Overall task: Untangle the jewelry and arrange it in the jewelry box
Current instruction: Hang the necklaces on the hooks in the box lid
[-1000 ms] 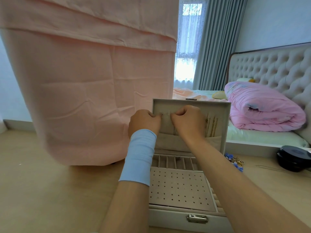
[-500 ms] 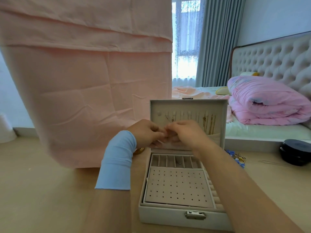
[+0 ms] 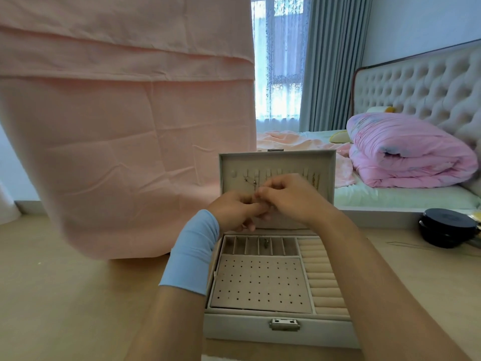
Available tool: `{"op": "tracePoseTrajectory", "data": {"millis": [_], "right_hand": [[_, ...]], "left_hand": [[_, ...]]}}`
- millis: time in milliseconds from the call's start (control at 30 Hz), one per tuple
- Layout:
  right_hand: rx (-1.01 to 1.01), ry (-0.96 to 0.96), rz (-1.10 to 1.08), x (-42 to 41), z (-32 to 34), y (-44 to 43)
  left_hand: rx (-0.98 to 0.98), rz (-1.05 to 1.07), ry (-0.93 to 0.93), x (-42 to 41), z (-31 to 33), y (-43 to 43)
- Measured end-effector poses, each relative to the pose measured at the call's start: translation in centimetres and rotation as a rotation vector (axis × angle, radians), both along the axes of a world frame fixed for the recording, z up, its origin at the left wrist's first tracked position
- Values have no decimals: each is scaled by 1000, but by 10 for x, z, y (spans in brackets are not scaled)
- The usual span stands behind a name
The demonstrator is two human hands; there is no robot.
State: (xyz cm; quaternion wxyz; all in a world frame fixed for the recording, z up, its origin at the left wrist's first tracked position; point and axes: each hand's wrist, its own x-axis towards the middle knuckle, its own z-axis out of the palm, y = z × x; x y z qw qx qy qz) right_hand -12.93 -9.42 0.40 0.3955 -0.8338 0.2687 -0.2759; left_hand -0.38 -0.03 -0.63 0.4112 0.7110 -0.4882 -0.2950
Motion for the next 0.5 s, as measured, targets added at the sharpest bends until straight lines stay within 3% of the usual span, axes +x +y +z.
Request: {"op": "tracePoseTrajectory", "data": {"millis": [100, 267, 500], "right_hand": [[8, 64, 6, -5, 0, -4], [95, 348, 159, -6, -8, -1], [45, 191, 62, 4, -11, 4]], "left_hand": [[-5, 37, -46, 4, 3, 3], [-84, 107, -113, 9, 9, 5], [-125, 187, -246, 13, 12, 12]]}}
